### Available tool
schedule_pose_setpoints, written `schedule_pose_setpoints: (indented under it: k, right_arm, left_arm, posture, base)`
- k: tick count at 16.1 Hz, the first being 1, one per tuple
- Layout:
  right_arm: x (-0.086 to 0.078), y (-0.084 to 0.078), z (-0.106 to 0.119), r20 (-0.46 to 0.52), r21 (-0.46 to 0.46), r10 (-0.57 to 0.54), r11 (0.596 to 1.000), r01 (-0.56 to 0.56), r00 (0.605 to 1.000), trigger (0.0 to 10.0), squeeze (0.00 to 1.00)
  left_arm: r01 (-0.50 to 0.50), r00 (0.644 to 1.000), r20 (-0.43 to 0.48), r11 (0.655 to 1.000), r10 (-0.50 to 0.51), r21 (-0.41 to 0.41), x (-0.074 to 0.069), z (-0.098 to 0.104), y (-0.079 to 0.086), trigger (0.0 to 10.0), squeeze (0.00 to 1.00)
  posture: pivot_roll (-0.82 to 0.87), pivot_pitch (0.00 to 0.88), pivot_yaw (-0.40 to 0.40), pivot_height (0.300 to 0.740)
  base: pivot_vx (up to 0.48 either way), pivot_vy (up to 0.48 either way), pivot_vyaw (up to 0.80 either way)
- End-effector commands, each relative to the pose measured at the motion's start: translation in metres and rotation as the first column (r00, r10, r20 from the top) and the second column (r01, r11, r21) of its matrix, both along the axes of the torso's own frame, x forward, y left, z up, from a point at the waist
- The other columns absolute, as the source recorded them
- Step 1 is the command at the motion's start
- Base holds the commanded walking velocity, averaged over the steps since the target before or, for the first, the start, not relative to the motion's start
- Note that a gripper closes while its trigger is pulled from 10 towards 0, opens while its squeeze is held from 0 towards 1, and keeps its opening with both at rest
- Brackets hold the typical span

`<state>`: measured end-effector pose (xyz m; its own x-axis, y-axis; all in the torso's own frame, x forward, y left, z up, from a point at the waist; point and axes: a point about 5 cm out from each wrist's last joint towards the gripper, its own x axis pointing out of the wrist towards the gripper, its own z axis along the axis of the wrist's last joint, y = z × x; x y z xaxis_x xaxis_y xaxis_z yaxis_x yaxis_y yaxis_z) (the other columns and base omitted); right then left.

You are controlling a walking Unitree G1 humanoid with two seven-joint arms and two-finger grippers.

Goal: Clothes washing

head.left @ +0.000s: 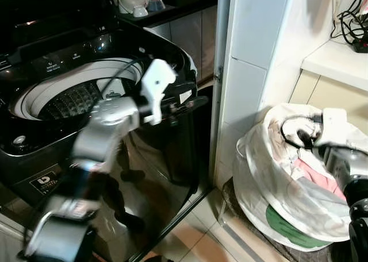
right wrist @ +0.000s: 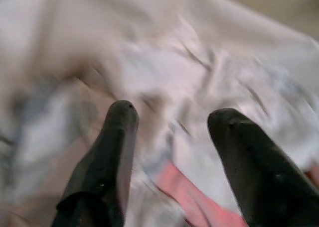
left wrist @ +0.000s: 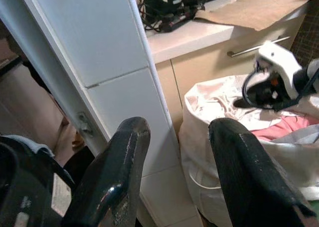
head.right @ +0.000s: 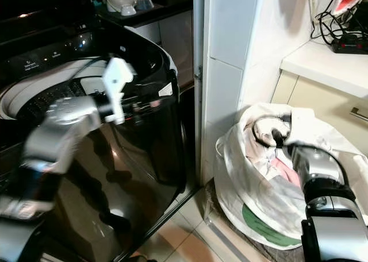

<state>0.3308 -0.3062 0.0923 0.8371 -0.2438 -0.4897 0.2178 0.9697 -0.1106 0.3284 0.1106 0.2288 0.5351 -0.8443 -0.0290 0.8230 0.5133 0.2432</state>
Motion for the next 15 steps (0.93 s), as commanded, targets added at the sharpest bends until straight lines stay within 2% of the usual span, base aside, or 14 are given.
schedule_pose_setpoints:
  k: [1, 3, 4, 6, 9, 10, 11, 14, 15]
  right_arm:
    - [0.002, -0.002, 0.003, 0.020, -0.016, -0.026, 1.000, 0.026, 0.999, 10.0, 1.00]
    - [-0.003, -0.010, -0.002, 0.019, -0.044, -0.086, 0.995, 0.086, 0.996, 10.0, 1.00]
    - [-0.006, -0.017, -0.003, 0.032, -0.065, -0.133, 0.989, 0.135, 0.991, 10.0, 1.00]
    - [-0.012, -0.027, -0.004, 0.053, -0.086, -0.208, 0.974, 0.211, 0.977, 10.0, 1.00]
    - [-0.017, -0.037, -0.001, 0.087, -0.113, -0.291, 0.948, 0.299, 0.953, 10.0, 1.00]
    - [-0.018, -0.037, -0.002, 0.081, -0.125, -0.285, 0.948, 0.293, 0.955, 10.0, 0.84]
    - [-0.018, -0.036, -0.004, 0.077, -0.127, -0.282, 0.949, 0.290, 0.956, 10.0, 0.00]
    - [-0.024, -0.032, -0.017, 0.042, 0.007, -0.341, 0.940, 0.341, 0.939, 10.0, 0.00]
    - [-0.027, -0.032, -0.021, 0.010, -0.007, -0.348, 0.938, 0.348, 0.938, 10.0, 0.00]
  left_arm:
    - [-0.014, 1.000, 0.009, 1.000, 0.014, -0.005, -0.007, 0.009, 0.005, 10.0, 0.00]
    - [-0.032, 0.999, 0.010, 0.999, 0.032, -0.003, -0.022, 0.017, 0.013, 10.0, 0.00]
    - [-0.046, 0.999, 0.016, 0.999, 0.046, -0.018, -0.030, 0.024, 0.018, 10.0, 0.00]
    - [-0.014, 1.000, -0.024, 0.997, 0.013, -0.078, -0.047, 0.035, 0.023, 10.0, 0.00]
    - [0.059, 0.993, -0.099, 0.998, -0.062, -0.031, -0.076, 0.033, 0.025, 10.0, 0.00]
    - [0.047, 0.993, -0.111, 0.999, -0.049, -0.020, -0.084, 0.032, 0.026, 10.0, 0.00]
    - [0.041, 0.992, -0.122, 0.999, -0.042, -0.013, -0.089, 0.031, 0.026, 10.0, 0.00]
    - [0.052, 0.986, -0.160, 0.998, -0.044, 0.042, -0.106, 0.029, 0.028, 10.0, 0.00]
    - [0.043, 0.986, -0.164, 0.998, -0.034, 0.053, -0.109, 0.029, 0.029, 10.0, 0.00]
  posture:
    - [0.13, 0.075, 0.122, 0.740]
    - [0.19, 0.102, 0.120, 0.740]
    - [0.24, 0.119, 0.121, 0.740]
    - [0.28, 0.133, 0.121, 0.740]
    - [0.34, 0.181, 0.129, 0.740]
    - [0.35, 0.194, 0.131, 0.740]
    - [0.36, 0.199, 0.130, 0.740]
    - [0.40, 0.213, 0.124, 0.740]
    - [0.40, 0.218, 0.119, 0.740]
  base:
    - [0.000, 0.000, 0.00]
    - [0.000, 0.000, 0.00]
    - [0.000, 0.000, 0.00]
    - [0.000, 0.000, 0.00]
    - [0.000, 0.000, 0.00]
    - [0.000, 0.000, 0.00]
    - [0.000, 0.000, 0.00]
    - [0.000, 0.000, 0.00]
    - [0.000, 0.000, 0.00]
